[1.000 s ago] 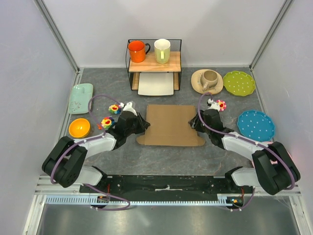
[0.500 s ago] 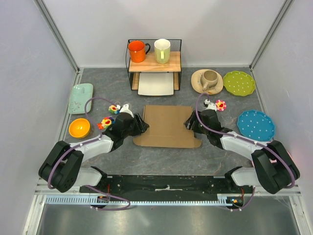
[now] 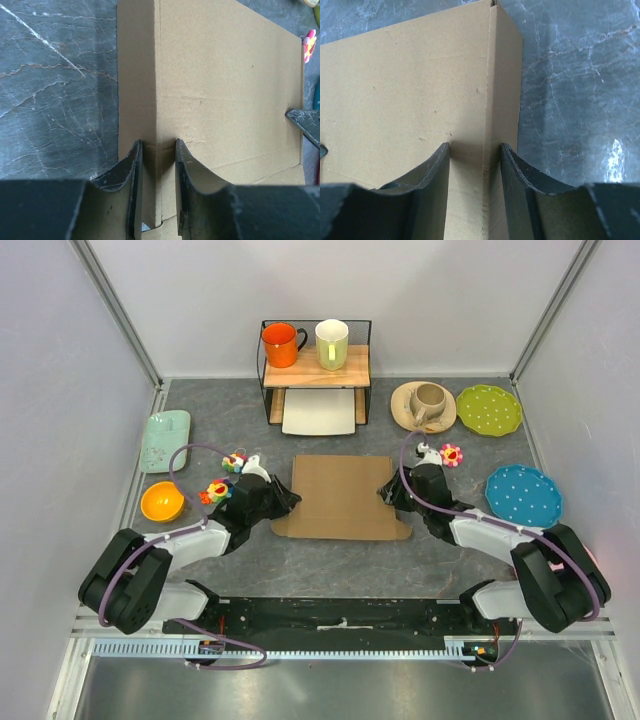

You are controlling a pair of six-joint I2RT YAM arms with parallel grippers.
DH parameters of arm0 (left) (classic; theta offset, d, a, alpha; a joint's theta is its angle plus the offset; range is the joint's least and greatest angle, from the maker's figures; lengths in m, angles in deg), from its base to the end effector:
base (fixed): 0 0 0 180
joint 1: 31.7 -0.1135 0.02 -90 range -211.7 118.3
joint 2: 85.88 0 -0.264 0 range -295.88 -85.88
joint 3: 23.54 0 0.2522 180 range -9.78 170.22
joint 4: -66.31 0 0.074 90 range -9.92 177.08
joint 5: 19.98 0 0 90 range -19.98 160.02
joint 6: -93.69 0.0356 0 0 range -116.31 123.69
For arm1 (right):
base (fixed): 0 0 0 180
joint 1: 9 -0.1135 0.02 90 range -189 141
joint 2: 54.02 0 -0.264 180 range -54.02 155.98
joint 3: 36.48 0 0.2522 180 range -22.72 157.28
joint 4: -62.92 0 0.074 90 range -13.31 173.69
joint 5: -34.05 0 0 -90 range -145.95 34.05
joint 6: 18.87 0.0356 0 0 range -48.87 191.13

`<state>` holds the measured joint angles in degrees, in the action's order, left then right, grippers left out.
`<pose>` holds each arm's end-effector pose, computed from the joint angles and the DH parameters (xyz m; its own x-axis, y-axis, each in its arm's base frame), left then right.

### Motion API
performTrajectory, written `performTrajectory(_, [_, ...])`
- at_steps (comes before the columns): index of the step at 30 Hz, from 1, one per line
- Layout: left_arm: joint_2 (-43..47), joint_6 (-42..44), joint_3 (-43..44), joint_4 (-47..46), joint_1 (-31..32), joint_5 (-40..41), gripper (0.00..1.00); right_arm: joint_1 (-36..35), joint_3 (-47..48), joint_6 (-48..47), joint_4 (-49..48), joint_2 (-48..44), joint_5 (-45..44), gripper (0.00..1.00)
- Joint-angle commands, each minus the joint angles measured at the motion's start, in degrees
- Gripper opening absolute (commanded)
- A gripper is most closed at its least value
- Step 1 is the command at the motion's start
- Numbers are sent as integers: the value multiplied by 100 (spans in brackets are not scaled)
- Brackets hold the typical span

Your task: Fold the paper box

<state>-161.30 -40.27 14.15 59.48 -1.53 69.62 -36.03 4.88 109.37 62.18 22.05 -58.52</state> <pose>0.2135 -0.1244 0.1584 -0.6720 -0.4122 -0.6152 0.0573 0.7993 -0.5982 0.2275 0.1143 0.1649 -0.6514 0.3618 -0.6669 -0.0225 0.8694 0.4936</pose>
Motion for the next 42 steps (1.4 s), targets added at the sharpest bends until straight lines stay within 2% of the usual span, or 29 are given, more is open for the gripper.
performTrajectory(1, [-114, 63, 59, 293, 33, 22, 23, -22, 254, -352, 606, 469, 116, 36])
performTrajectory(6, [-96, 160, 323, 504, -73, 23, 28, 4, 633, -308, 659, 654, 142, 37])
performTrajectory(9, [-17, 160, 438, 662, -152, 23, 33, 4, 756, -256, 720, 664, 116, 43])
performTrajectory(10, [27, 169, 464, 776, -161, 32, 35, 4, 774, -247, 808, 611, 81, 49])
performTrajectory(13, [369, 195, 482, 943, -214, 259, 40, 13, 914, -159, 1132, 304, -147, 59])
performTrajectory(18, [1072, 248, 490, 1172, -275, 488, 56, 22, 1046, -141, 1433, -267, -481, 70])
performTrajectory(24, [1555, 327, 728, 1620, -337, 559, 63, 57, 1292, -229, 2012, -628, -674, 78])
performTrajectory(28, [1890, 327, 711, 1919, -415, 691, 64, 101, 1354, -273, 2241, -927, -789, 80])
performTrajectory(35, [2444, 38, 315, 2420, -986, 481, 59, 399, 933, -238, 2557, -1533, -912, 76])
performTrajectory(38, [2295, -182, 113, 2342, -1338, -2, 59, 602, 669, -62, 2628, -1508, -677, 67])
performTrajectory(41, [1954, -244, 16, 2219, -1558, -433, 59, 637, 467, 17, 2479, -1464, -543, 47])
performTrajectory(42, [1874, -235, -10, 2166, -1593, -582, 58, 637, 370, 26, 2357, -1455, -439, 37])
